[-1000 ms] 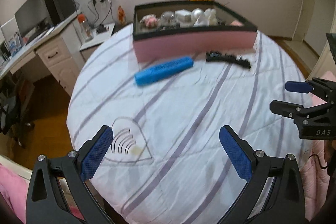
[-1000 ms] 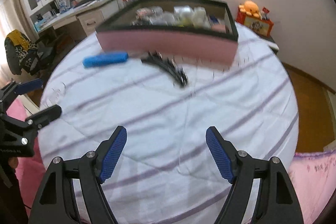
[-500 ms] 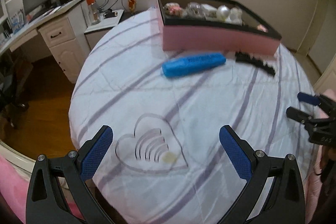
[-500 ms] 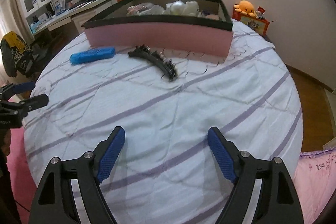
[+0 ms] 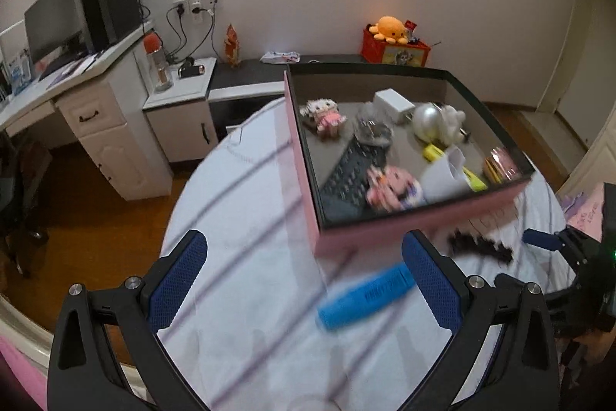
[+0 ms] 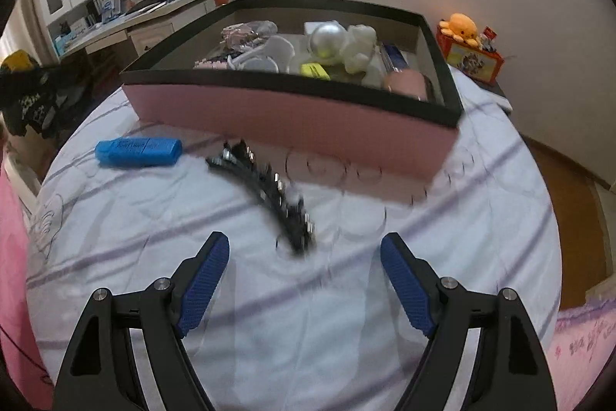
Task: Organize rigid objects
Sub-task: 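Grasp the black hair clip with the right tool and lift it, then carry the hair clip into the pink box and open the right tool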
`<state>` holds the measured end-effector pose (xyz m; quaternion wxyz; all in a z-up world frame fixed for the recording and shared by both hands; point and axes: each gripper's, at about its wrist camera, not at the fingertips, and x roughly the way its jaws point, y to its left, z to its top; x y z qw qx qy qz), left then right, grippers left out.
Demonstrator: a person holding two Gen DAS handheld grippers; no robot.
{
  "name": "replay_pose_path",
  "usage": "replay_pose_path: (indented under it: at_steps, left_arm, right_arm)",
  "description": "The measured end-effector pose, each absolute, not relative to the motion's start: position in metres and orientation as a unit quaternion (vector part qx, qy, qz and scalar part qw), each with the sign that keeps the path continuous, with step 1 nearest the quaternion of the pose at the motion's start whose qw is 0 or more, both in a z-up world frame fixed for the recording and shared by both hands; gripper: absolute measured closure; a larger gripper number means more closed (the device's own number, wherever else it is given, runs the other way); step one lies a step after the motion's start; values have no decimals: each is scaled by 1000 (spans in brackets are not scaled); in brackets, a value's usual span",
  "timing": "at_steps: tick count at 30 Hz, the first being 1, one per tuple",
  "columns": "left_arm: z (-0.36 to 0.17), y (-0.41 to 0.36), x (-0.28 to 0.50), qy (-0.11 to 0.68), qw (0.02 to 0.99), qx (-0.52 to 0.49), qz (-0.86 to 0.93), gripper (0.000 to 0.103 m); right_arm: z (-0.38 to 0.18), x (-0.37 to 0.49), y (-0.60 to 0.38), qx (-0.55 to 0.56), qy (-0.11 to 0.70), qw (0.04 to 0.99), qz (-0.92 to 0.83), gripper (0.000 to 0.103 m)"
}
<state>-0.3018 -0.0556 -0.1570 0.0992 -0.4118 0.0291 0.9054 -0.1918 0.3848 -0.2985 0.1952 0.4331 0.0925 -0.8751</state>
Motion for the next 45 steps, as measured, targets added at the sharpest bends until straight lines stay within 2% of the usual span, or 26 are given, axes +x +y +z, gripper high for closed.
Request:
replay_pose_path:
  at_steps: [7, 8, 9, 11, 13, 17, 19, 21, 23, 25, 27, 33, 41, 45]
  left_arm:
    - [-162, -49, -330, 34, 107, -425, 898, 3]
    - [-163, -48, -332, 36, 104, -426, 898, 3]
    - [-165, -47, -335, 39, 103, -428, 897, 3]
    - [-166, -44, -341, 40, 98, -429, 897, 3]
    - [-167, -43, -348, 39, 90, -430, 898, 3]
    - [-174, -37, -361, 48, 79, -438, 894, 6]
    - [-181, -33, -368, 53, 71, -452, 888, 30]
    - [-187, -29, -372, 63, 66, -463, 882, 37]
    - [-193, -25, -375, 73, 68, -469, 877, 49]
    - [-197, -21, -376, 78, 76, -477, 872, 70]
    - [-200, -19, -376, 84, 81, -476, 872, 82]
    - [-199, -20, -372, 91, 78, -470, 874, 92]
    - [-201, -23, -370, 82, 81, -463, 879, 92]
    - [-202, -24, -369, 75, 82, -459, 881, 92]
  right_arm:
    - [-293, -220, 370, 422, 109, 231, -870, 21]
    - [-295, -223, 368, 423, 118, 236, -867, 24]
    - [-297, -224, 365, 426, 126, 240, -863, 39]
    - [-305, -226, 364, 441, 135, 255, -850, 63]
    - [-305, -221, 369, 438, 134, 264, -849, 74]
    - [-303, -211, 389, 441, 132, 264, -848, 84]
    - [-302, -204, 406, 442, 122, 246, -854, 84]
    - [-300, -198, 425, 442, 111, 230, -860, 84]
    - [-300, -193, 443, 442, 99, 211, -866, 84]
    - [-302, -190, 465, 442, 75, 186, -874, 84]
    - [-303, -190, 481, 442, 52, 174, -878, 84]
    - [-304, -201, 496, 437, 31, 134, -889, 84]
    - [-308, -206, 499, 433, 11, 136, -891, 83]
    - [-308, -203, 495, 429, 30, 134, -893, 83]
